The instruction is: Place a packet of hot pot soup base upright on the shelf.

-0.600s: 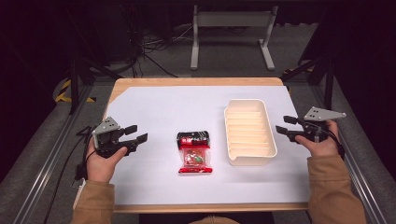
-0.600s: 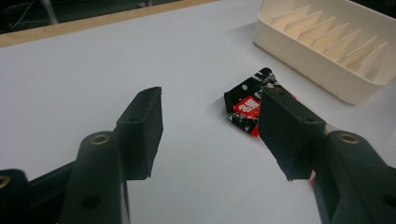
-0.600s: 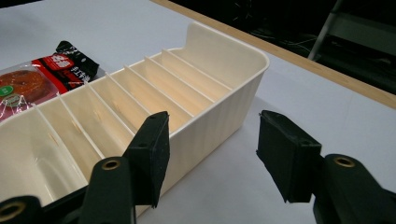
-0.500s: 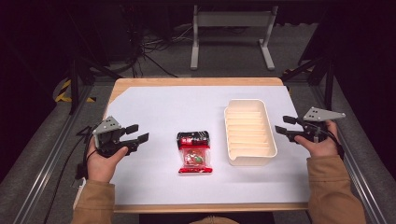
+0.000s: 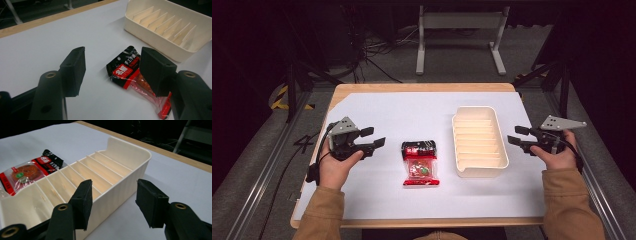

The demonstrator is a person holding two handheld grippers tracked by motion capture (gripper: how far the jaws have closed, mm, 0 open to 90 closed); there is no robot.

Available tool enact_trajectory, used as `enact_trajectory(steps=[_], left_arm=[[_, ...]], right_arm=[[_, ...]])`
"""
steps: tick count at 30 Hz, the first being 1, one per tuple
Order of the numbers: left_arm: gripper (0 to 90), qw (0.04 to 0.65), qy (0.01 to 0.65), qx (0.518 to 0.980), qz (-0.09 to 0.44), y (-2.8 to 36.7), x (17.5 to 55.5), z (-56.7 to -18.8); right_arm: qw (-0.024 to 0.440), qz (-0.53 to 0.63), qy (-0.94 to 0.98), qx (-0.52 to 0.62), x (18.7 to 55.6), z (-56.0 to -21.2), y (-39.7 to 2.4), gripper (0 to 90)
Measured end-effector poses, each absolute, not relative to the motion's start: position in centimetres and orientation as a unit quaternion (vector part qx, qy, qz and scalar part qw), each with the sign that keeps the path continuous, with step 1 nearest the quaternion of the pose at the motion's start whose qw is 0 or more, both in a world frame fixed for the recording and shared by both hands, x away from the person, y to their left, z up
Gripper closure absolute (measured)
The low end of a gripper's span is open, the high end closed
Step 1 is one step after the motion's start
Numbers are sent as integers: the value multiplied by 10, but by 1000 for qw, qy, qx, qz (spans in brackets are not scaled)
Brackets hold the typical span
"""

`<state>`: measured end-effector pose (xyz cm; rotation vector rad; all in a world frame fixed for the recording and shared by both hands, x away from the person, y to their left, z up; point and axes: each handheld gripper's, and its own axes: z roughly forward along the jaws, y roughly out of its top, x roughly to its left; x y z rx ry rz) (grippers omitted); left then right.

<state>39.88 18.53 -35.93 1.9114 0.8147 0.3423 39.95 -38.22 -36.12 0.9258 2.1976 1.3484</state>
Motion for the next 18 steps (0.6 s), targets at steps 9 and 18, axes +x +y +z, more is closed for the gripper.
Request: enact_trajectory(steps=[9,18], left_arm=[[381,487,338,794,139,174,418,-364],[381,488,342,794,120,156,441,-378]], right_arm=[[175,490,790,325,401,-365,-382,522],[184,497,794,297,402,-368,-377,526]])
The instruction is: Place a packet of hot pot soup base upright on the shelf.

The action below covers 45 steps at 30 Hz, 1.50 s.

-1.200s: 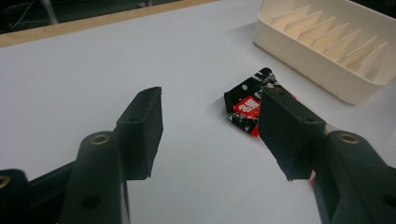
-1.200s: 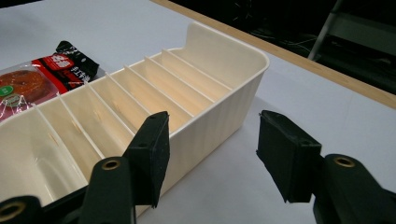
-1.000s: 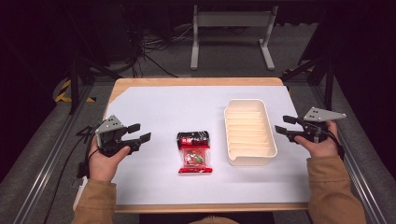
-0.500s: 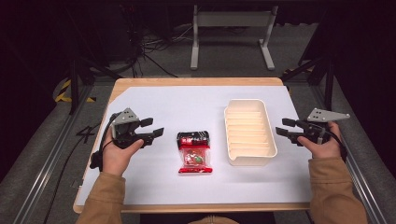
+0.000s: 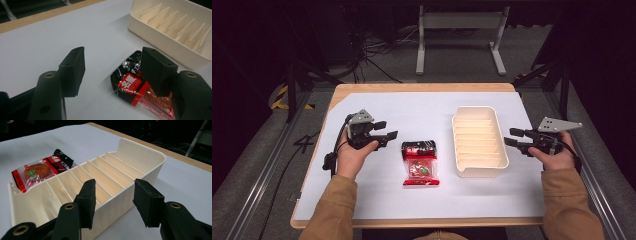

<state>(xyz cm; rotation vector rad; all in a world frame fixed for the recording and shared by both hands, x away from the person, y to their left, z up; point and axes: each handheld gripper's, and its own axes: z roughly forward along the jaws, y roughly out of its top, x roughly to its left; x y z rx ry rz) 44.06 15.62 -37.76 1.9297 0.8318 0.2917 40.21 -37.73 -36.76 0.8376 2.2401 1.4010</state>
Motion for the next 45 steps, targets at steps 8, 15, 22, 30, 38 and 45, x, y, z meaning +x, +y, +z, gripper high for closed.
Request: enact_trajectory(steps=[8,15,22,30,38,45], left_arm=[[365,471,349,803,107,140,454,-393],[362,466,346,808,101,134,461,-403],[379,464,346,811,88,126,463,-419],[400,450,344,821,72,119,463,-430],[422,436,346,829,47,116,464,-438],[460,428,350,833,27,113,465,-444]], right_arm=[[181,489,794,312,405,-372,-378,497],[184,488,790,321,405,-371,-379,500],[192,492,785,323,405,-372,-380,470],[193,492,784,325,405,-372,-380,454],[187,495,784,325,405,-374,-378,441],[183,496,784,326,406,-374,-378,440]])
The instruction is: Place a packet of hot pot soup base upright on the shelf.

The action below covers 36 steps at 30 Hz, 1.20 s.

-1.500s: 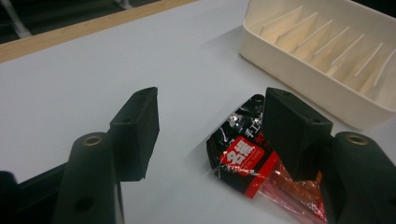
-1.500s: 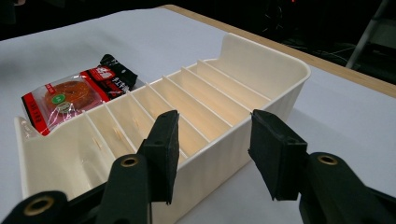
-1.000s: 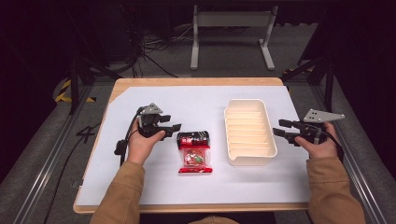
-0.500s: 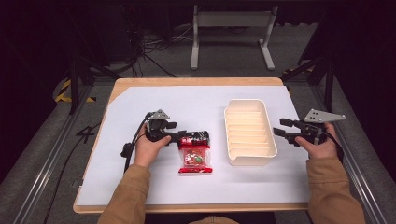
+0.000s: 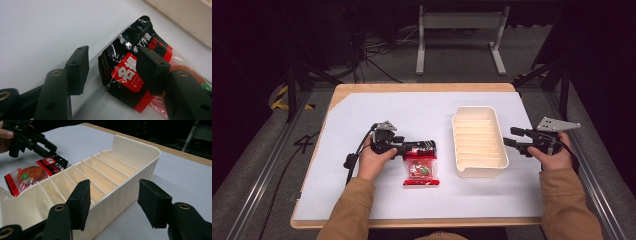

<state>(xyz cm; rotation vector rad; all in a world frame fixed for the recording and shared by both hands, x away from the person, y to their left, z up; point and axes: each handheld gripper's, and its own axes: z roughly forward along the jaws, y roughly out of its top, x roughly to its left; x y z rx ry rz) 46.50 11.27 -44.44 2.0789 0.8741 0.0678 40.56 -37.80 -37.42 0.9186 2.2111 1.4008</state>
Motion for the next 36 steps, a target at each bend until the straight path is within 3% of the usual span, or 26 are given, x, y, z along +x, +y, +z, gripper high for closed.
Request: enact_trajectory(steps=[11,27,36], left_arm=[[517,417,355,837,9,112,466,-450],[841,414,342,843,45,110,460,-455],[882,409,335,847,56,110,460,-454]], right_arm=[[172,498,785,326,406,-376,-376,435],[172,498,784,329,407,-376,-377,438],[173,498,783,329,407,-375,-377,449]])
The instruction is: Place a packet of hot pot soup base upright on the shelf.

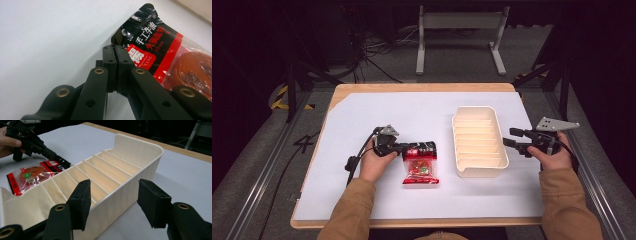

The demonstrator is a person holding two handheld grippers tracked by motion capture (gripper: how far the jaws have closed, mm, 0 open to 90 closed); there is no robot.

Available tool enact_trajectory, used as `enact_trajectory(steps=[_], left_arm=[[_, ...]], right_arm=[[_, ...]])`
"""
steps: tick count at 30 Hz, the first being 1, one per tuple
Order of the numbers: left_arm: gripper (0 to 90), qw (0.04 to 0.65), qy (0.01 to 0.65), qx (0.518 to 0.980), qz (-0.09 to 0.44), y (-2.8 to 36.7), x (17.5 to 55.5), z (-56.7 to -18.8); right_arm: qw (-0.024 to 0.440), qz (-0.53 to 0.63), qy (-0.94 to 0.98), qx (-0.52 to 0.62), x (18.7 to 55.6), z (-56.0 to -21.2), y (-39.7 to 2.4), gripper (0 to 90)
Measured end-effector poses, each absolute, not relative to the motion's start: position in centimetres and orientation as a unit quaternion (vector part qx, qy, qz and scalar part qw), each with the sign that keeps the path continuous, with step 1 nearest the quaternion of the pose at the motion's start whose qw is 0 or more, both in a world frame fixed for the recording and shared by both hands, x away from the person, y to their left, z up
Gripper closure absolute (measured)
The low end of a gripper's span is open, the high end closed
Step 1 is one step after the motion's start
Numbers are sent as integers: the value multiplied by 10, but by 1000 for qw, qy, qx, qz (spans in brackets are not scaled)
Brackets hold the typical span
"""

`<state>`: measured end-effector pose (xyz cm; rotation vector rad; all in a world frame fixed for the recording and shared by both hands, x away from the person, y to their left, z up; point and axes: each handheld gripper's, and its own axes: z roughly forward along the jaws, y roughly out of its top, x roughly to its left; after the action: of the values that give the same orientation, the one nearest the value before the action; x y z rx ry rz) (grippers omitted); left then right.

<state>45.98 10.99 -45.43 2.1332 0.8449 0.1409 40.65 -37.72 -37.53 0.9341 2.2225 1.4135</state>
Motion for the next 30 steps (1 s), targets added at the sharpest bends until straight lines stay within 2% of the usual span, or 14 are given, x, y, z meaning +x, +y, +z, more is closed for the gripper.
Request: enact_trajectory(steps=[11,23,30], left_arm=[[896,428,323,841,78,117,451,-432],[896,478,305,820,77,127,428,-393],[896,485,273,826,87,124,411,-371]], right_arm=[[173,474,798,331,405,-373,-381,596],[169,480,798,323,399,-362,-379,630],[168,490,795,315,396,-355,-377,633]])
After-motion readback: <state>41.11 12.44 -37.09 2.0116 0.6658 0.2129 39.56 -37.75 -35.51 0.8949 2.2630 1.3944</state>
